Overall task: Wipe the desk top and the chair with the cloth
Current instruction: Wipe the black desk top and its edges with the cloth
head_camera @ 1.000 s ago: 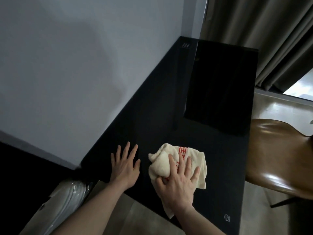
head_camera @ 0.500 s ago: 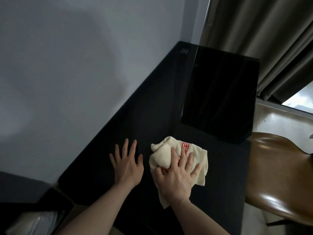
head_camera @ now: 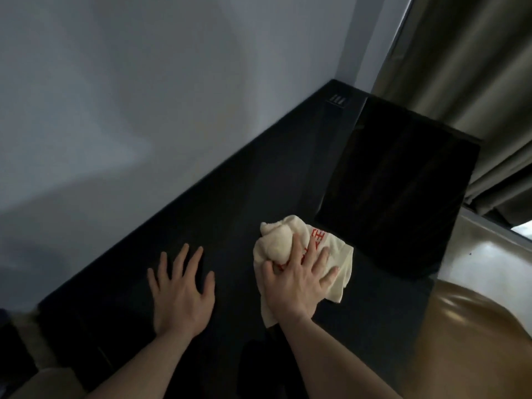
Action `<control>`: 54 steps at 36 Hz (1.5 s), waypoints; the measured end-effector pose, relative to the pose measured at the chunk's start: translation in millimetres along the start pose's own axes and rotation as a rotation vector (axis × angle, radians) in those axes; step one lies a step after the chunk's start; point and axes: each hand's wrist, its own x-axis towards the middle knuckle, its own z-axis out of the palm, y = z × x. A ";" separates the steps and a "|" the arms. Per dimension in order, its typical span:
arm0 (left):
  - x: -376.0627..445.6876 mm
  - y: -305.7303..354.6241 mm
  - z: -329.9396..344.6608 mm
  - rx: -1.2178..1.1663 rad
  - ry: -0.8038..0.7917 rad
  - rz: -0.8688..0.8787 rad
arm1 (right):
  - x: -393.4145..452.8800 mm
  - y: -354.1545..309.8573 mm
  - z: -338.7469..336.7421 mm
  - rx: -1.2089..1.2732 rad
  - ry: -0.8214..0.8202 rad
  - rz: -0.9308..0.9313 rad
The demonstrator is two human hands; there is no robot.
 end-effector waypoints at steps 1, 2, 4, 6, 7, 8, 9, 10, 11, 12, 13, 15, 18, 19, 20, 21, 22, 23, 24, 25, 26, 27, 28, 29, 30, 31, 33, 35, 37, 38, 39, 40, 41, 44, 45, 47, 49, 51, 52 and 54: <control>0.0 0.4 0.2 -0.010 0.012 0.002 | 5.0 2.3 -1.1 0.009 -0.004 -0.012; -0.1 0.6 0.0 -0.023 0.022 0.005 | 9.7 4.2 -2.3 0.016 -0.009 -0.023; -0.2 0.9 -0.9 -0.025 0.027 0.007 | 16.3 6.9 -4.6 0.021 -0.017 -0.038; 0.2 0.8 -1.8 -0.022 0.019 0.002 | 22.3 8.1 -6.3 0.029 -0.027 -0.045; 0.4 1.1 -2.6 -0.018 0.011 -0.001 | 25.9 8.6 -6.7 0.033 -0.029 -0.044; 0.5 1.3 -3.6 -0.011 0.002 -0.001 | 29.6 9.0 -6.5 0.034 -0.030 -0.040; 0.9 1.4 -4.4 -0.006 -0.006 -0.001 | 33.3 9.0 -6.3 0.033 -0.029 -0.036; 1.2 1.6 -5.1 -0.008 -0.009 -0.001 | 36.8 8.8 -5.7 0.033 -0.027 -0.033; 1.7 1.7 -5.7 -0.013 -0.011 -0.002 | 40.4 8.9 -5.3 0.037 -0.025 -0.032; 1.9 2.2 -6.4 -0.015 -0.014 -0.003 | 43.9 9.2 -6.0 0.042 -0.024 -0.032; 1.8 2.8 -7.0 -0.016 -0.017 -0.006 | 47.4 10.1 -6.9 0.045 -0.025 -0.032; 1.5 2.5 -7.7 -0.021 -0.023 -0.007 | 53.5 11.7 -8.2 0.044 -0.031 -0.036; 2.0 0.9 -9.8 -0.032 -0.051 -0.010 | 62.3 14.1 -10.1 0.055 -0.033 -0.044; 1.6 0.4 -9.8 -0.041 -0.056 -0.008 | 65.6 14.8 -11.1 0.055 -0.031 -0.046; 0.5 0.1 -9.8 -0.053 -0.057 -0.008 | 68.8 15.6 -12.1 0.053 -0.028 -0.047; 0.1 0.0 -9.8 -0.067 -0.054 -0.009 | 72.0 16.6 -12.7 0.051 -0.022 -0.047; 0.9 0.7 -10.5 -0.081 -0.044 -0.015 | 75.2 17.6 -13.3 0.051 -0.017 -0.045; 2.8 1.7 -11.5 -0.093 -0.031 -0.024 | 78.1 18.5 -13.7 0.051 -0.015 -0.042; 6.4 3.6 -12.4 -0.104 -0.019 -0.031 | 81.0 19.2 -13.7 0.047 -0.013 -0.041; 12.0 7.3 -13.7 -0.111 -0.014 -0.029 | 84.1 20.5 -13.8 0.040 -0.009 -0.039; 18.3 13.1 -14.7 -0.110 -0.016 -0.015 | 87.5 21.7 -14.0 0.033 -0.006 -0.038; 25.2 20.4 -15.2 -0.102 -0.021 0.013 | 90.9 23.1 -14.5 0.028 -0.005 -0.036; 32.2 29.1 -15.2 -0.098 -0.026 0.048 | 94.6 24.3 -15.2 0.027 -0.005 -0.035; 38.8 39.5 -15.7 -0.102 -0.033 0.079 | 98.5 25.6 -15.9 0.025 -0.004 -0.036; 44.9 50.8 -16.2 -0.117 -0.038 0.099 | 102.8 26.9 -16.9 0.023 0.000 -0.038; 50.4 62.5 -16.1 -0.137 -0.044 0.112 | 107.6 28.5 -18.2 0.021 0.002 -0.038; 60.1 84.6 -14.8 -0.166 -0.063 0.123 | 119.3 31.9 -20.8 0.017 0.003 -0.038; 69.2 104.0 -12.7 -0.156 -0.088 0.132 | 132.9 36.4 -23.7 0.016 0.008 -0.043; 78.1 120.8 -9.6 -0.123 -0.120 0.151 | 147.1 42.4 -27.5 0.009 0.008 -0.050; 82.0 128.3 -7.9 -0.106 -0.135 0.161 | 154.4 45.5 -29.2 0.005 0.004 -0.054; 85.8 135.2 -6.6 -0.089 -0.147 0.169 | 161.3 48.3 -31.0 0.004 0.000 -0.056; 89.7 142.3 -5.0 -0.074 -0.156 0.172 | 168.5 51.3 -33.5 0.005 -0.001 -0.060; 93.9 149.7 -3.1 -0.064 -0.164 0.170 | 176.3 54.7 -36.2 0.005 0.000 -0.064; 107.4 172.7 3.0 -0.033 -0.175 0.160 | 202.5 65.6 -44.4 -0.005 -0.002 -0.088; 111.9 180.9 5.3 -0.021 -0.177 0.161 | 212.0 70.3 -47.2 -0.004 -0.005 -0.097; 120.8 199.2 9.9 -0.002 -0.183 0.165 | 230.6 80.2 -53.1 -0.004 -0.017 -0.112; 129.5 218.6 13.6 0.003 -0.188 0.165 | 248.7 89.8 -58.4 -0.014 -0.023 -0.126; 138.9 239.0 16.8 0.004 -0.190 0.162 | 266.2 98.4 -63.7 -0.015 -0.026 -0.138; 143.9 249.5 18.4 0.006 -0.192 0.161 | 275.1 102.4 -66.2 -0.015 -0.024 -0.143; 153.8 268.9 22.3 0.011 -0.203 0.161 | 292.7 109.7 -71.2 -0.022 -0.021 -0.148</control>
